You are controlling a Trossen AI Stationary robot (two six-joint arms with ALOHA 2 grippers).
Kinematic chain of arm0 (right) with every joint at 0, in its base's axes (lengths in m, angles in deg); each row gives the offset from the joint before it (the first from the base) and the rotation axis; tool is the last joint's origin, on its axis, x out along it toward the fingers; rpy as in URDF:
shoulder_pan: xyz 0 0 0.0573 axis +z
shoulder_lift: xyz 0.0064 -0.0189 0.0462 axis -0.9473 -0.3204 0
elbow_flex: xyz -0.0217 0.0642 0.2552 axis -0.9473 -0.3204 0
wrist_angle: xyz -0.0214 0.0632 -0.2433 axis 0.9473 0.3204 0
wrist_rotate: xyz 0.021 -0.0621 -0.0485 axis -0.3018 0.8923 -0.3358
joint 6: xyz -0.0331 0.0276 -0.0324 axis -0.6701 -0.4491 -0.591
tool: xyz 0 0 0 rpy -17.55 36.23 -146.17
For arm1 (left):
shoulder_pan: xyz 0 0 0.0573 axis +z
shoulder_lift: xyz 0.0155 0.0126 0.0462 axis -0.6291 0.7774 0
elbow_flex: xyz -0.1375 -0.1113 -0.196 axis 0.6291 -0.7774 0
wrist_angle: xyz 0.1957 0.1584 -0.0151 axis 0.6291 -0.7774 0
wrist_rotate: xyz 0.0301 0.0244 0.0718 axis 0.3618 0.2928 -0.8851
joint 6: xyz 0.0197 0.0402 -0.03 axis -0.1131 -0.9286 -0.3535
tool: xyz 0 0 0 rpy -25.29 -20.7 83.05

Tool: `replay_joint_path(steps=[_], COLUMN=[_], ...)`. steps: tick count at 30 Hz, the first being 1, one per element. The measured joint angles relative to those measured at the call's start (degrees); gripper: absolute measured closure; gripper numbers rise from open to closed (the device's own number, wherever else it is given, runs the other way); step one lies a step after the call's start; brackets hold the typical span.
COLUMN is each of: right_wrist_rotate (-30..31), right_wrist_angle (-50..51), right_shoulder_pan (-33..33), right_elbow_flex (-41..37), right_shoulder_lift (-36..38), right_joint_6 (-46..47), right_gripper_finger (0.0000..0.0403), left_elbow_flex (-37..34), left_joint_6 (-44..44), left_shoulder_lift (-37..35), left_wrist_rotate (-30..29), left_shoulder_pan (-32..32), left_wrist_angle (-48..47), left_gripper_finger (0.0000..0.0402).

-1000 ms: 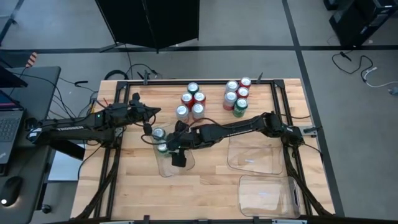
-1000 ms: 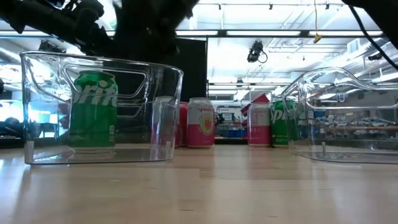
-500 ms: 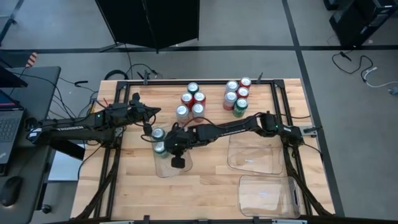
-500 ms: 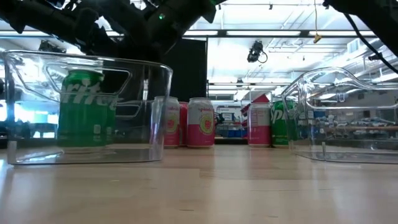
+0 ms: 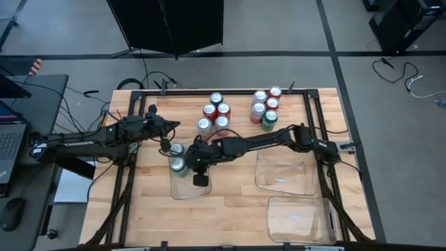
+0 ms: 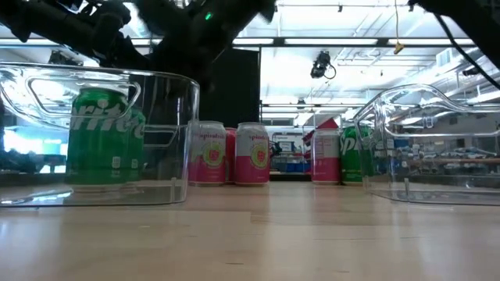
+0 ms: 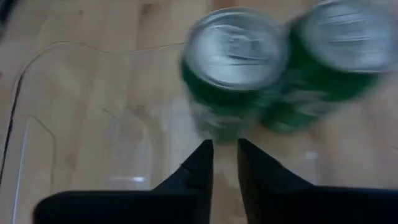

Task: Sort soda cans
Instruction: Put the center green soda can into the top left transparent bin, then put the top green soda can into the top left transparent bin

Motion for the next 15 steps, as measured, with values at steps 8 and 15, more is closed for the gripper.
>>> replay_joint_path(steps=[8, 15], right_wrist_rotate=[17.31, 19.07], right_wrist_angle=[11.96, 12.02], right_shoulder_pan=[-4.09, -13.78], right_elbow_flex=[0.13, 0.13], right_shoulder_lift=[9.87, 11.16], right_joint_6=[0.48, 1.36], right_gripper_finger=[0.0266, 0.0210], left_elbow_flex=[0.00, 0.00], left_joint_6=[0.33, 1.30], left_shoulder_lift=[-0.02, -0.02], left_wrist_rotate=[0.02, 0.02], left_shoulder_pan=[-0.01, -0.01], left_wrist_angle=[0.44, 0.64], left_gripper_finger=[0.0398, 0.0398])
